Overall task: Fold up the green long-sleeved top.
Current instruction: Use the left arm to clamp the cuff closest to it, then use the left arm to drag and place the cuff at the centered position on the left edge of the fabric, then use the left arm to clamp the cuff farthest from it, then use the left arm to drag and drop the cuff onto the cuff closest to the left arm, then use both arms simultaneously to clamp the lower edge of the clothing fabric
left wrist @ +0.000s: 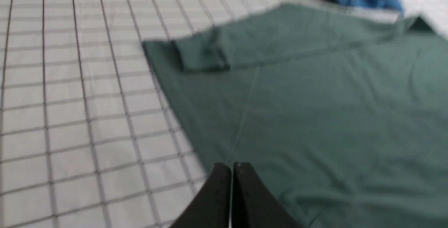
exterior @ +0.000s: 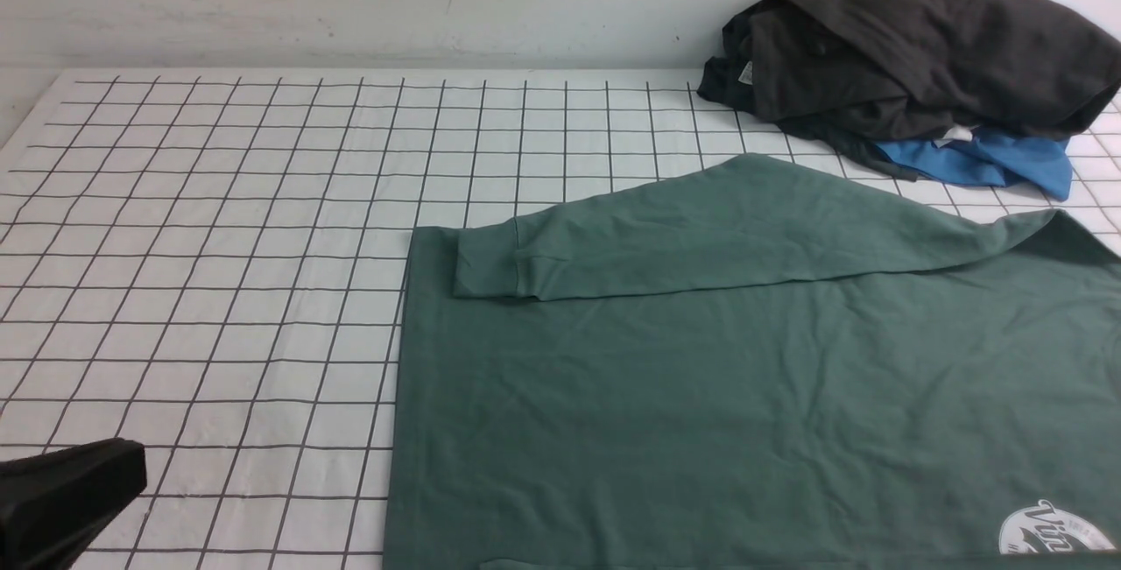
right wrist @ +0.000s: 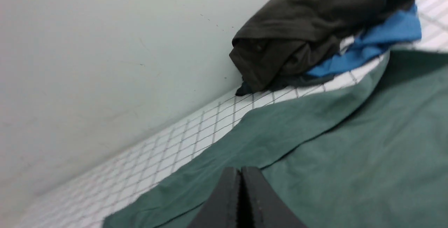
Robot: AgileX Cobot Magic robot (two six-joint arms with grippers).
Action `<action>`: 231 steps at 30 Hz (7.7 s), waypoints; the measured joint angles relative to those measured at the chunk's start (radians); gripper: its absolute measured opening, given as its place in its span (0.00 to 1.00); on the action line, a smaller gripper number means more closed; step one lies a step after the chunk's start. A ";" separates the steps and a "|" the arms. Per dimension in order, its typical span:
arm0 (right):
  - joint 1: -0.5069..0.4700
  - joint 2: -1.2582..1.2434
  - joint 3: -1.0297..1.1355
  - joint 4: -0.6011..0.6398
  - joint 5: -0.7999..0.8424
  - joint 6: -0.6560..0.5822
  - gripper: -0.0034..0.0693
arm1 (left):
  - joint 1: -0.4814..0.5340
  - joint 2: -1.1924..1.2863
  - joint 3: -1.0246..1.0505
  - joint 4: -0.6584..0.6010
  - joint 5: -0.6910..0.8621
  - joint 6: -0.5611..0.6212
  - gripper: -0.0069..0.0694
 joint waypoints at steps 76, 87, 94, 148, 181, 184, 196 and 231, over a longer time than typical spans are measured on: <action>0.311 0.642 -0.601 -0.265 0.918 -0.208 0.03 | -0.432 1.291 -0.739 0.377 0.099 -0.176 0.12; 0.311 0.650 -0.610 -0.408 0.909 -0.100 0.03 | -0.386 1.448 -0.804 0.379 0.095 -0.185 0.42; 0.311 0.756 -0.710 -0.557 0.886 0.042 0.03 | -0.363 1.489 -1.006 0.372 0.098 -0.240 0.74; 0.311 0.894 -0.791 -0.409 0.859 -0.065 0.03 | -0.364 1.329 -0.511 0.230 0.067 -0.203 0.30; 0.511 0.893 -0.791 -0.351 0.919 -0.147 0.03 | -1.086 1.077 -0.151 0.448 0.025 -0.086 0.81; 0.511 0.893 -0.791 -0.351 0.918 -0.147 0.03 | -1.086 1.100 -0.151 0.439 -0.006 -0.090 0.90; 0.511 0.893 -0.791 -0.351 0.915 -0.148 0.03 | -1.095 1.188 -0.177 0.517 -0.002 -0.263 0.72; 0.511 0.893 -0.791 -0.355 0.908 -0.148 0.03 | -1.034 1.124 -0.154 0.531 -0.012 -0.269 0.23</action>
